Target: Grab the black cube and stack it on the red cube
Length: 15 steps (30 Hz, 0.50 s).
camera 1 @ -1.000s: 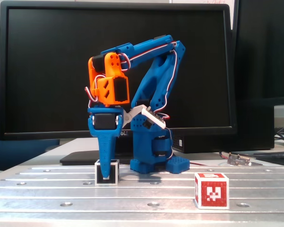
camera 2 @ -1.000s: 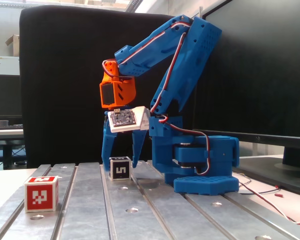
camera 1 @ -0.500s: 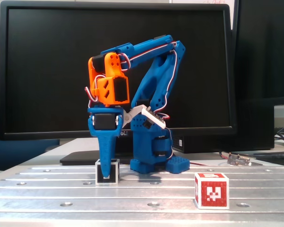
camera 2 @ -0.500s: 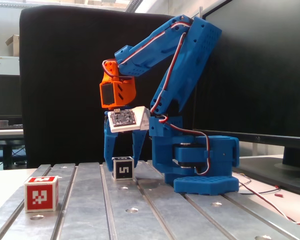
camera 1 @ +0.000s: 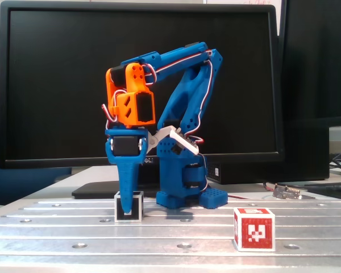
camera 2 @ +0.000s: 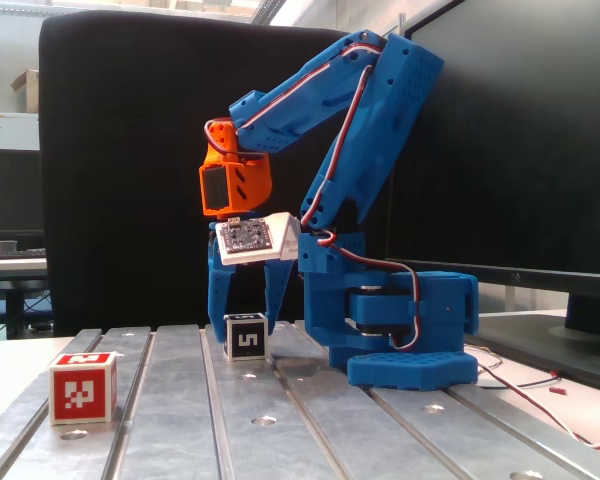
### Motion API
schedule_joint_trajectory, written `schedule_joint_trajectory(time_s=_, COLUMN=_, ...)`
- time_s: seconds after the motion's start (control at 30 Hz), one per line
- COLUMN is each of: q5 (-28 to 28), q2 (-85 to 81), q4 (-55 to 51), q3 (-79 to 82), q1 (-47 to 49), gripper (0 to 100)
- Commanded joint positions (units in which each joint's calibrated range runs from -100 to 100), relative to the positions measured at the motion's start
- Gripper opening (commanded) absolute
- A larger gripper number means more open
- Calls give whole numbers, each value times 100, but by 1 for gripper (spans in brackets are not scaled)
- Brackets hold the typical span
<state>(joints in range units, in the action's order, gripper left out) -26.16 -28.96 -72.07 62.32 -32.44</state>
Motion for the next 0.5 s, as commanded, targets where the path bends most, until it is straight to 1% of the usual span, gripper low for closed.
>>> schedule_joint_trajectory(time_s=0.0, q5=2, q2=-69, q4=-74, q3=-293, q1=-8, gripper=19)
schedule_joint_trajectory(time_s=0.47, q5=-14, q2=-19, q4=-57, q3=-221, q1=0, gripper=20)
